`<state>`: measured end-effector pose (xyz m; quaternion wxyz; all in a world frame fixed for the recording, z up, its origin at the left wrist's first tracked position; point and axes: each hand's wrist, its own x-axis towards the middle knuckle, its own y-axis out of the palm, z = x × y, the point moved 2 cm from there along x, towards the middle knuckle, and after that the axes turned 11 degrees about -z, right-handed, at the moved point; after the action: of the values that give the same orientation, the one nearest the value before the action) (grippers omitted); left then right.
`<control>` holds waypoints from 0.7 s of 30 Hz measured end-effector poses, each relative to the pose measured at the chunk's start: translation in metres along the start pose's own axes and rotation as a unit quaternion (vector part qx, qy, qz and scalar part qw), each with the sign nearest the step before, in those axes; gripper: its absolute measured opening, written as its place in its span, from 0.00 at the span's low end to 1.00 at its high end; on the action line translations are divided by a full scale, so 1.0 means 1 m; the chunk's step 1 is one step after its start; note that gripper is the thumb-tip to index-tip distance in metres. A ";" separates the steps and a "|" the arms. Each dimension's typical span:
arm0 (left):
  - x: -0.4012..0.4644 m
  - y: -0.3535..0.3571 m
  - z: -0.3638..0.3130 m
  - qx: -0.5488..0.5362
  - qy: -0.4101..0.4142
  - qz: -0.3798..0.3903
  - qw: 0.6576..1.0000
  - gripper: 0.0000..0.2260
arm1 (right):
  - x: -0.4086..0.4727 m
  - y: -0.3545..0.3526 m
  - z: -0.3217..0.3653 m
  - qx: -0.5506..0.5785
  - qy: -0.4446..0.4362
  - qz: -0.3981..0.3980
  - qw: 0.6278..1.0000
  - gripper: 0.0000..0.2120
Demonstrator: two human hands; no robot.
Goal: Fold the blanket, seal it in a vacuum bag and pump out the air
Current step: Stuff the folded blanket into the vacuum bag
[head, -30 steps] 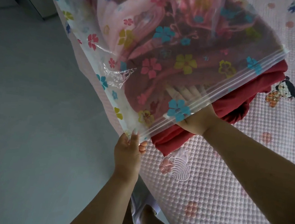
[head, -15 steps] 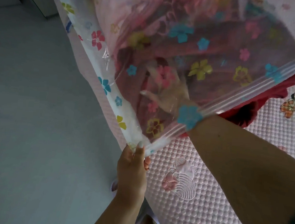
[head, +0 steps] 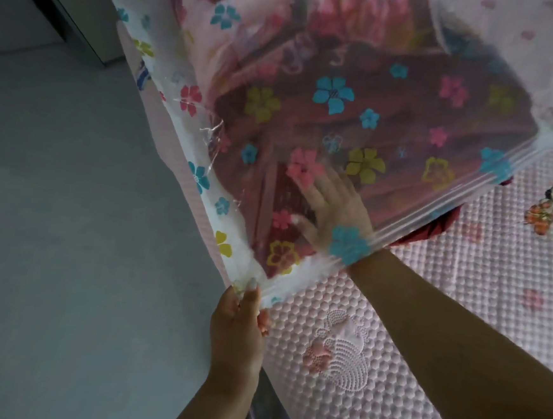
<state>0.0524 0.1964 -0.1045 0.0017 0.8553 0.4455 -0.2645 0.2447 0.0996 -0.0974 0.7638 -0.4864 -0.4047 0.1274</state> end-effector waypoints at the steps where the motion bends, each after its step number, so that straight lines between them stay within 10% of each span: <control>1: 0.002 0.000 0.000 -0.020 -0.012 0.003 1.000 0.15 | -0.010 -0.007 -0.002 0.034 0.015 -0.015 0.999 0.29; 7: -0.018 0.012 0.002 -0.155 -0.119 0.000 0.981 0.15 | -0.054 -0.061 -0.055 -0.142 0.085 -0.104 0.981 0.30; 12: -0.020 0.028 0.006 -0.146 -0.159 -0.032 0.976 0.14 | -0.043 -0.078 -0.104 -0.084 0.233 -0.054 0.967 0.40; 15: -0.017 0.029 0.006 -0.129 -0.147 -0.052 0.979 0.12 | -0.060 -0.085 -0.117 -0.022 0.328 -0.063 0.942 0.29; 17: -0.016 0.029 0.005 -0.125 -0.143 -0.061 0.980 0.10 | -0.078 -0.094 -0.122 0.102 0.458 -0.160 0.869 0.22; 21: -0.011 0.034 0.006 -0.130 -0.139 -0.063 0.980 0.06 | -0.069 -0.114 -0.148 0.332 0.699 -0.327 0.542 0.19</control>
<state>0.0708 0.1659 -0.1122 0.1584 0.7729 0.5245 -0.3200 0.2878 -0.0916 -0.0644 0.9002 0.0337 0.1980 -0.3864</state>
